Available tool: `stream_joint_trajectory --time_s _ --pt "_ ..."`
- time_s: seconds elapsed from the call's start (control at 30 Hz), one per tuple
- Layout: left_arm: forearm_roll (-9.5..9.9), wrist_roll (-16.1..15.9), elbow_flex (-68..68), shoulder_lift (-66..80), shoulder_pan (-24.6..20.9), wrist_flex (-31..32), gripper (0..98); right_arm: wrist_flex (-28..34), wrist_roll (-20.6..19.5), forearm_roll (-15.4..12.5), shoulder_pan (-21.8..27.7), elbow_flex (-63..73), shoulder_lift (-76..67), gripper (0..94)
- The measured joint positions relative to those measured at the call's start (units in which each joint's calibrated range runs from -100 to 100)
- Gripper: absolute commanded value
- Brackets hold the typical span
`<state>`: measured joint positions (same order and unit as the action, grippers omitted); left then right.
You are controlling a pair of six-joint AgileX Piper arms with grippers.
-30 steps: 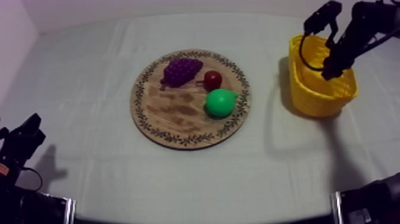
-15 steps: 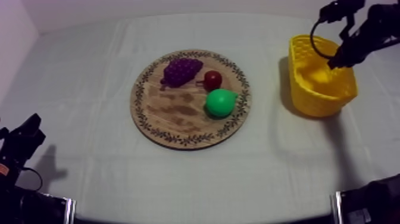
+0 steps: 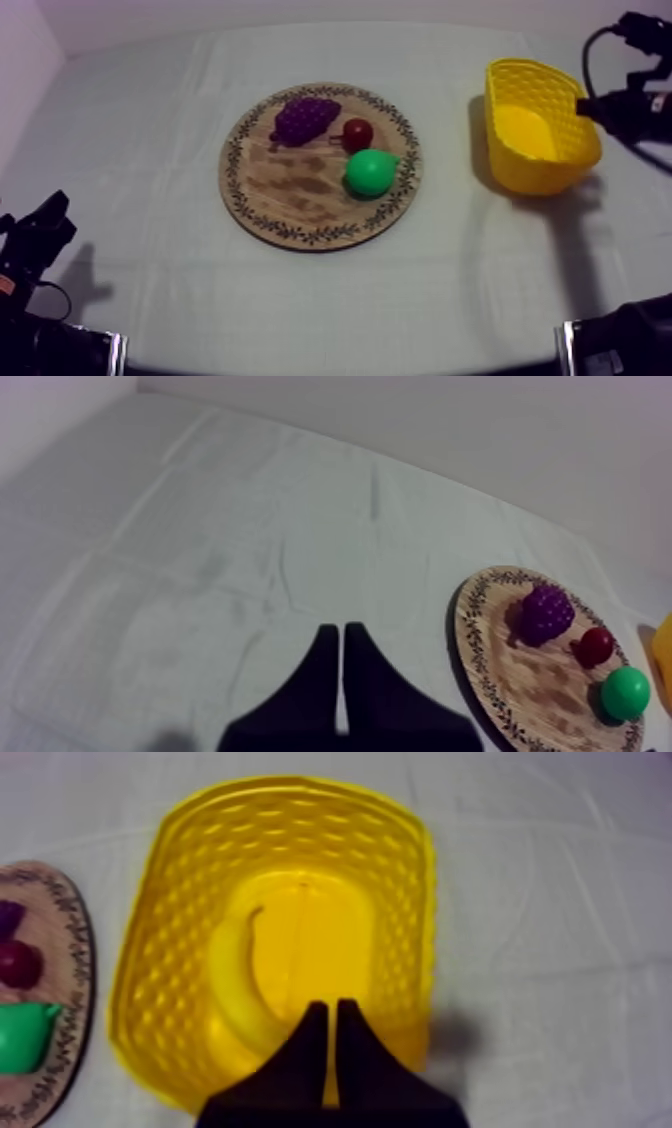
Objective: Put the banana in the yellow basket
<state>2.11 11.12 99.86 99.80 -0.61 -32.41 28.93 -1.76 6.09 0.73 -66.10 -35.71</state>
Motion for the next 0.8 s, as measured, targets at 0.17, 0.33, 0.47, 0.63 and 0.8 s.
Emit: stream_joint_trajectory --time_s 0.17,0.33,0.47,0.63,0.8 --pt "0.0 0.0 0.0 0.0 0.0 0.0 0.1 -0.85 2.36 -6.09 -0.98 -11.51 -13.26 0.6" --pt "0.0 0.0 0.0 0.0 0.0 0.0 0.1 3.6 6.83 -10.34 -1.97 -20.38 -27.58 0.6" --pt "0.0 0.0 0.0 0.0 0.0 0.0 0.1 8.31 7.75 -10.39 -3.22 -25.69 -38.67 0.6" --pt "0.0 0.0 0.0 0.0 0.0 0.0 0.1 9.74 6.55 -9.9 -3.24 -30.72 -49.06 0.6" --pt "0.0 0.0 0.0 0.0 0.0 0.0 0.1 9.97 4.04 -7.83 -3.44 -33.12 -53.98 0.6"
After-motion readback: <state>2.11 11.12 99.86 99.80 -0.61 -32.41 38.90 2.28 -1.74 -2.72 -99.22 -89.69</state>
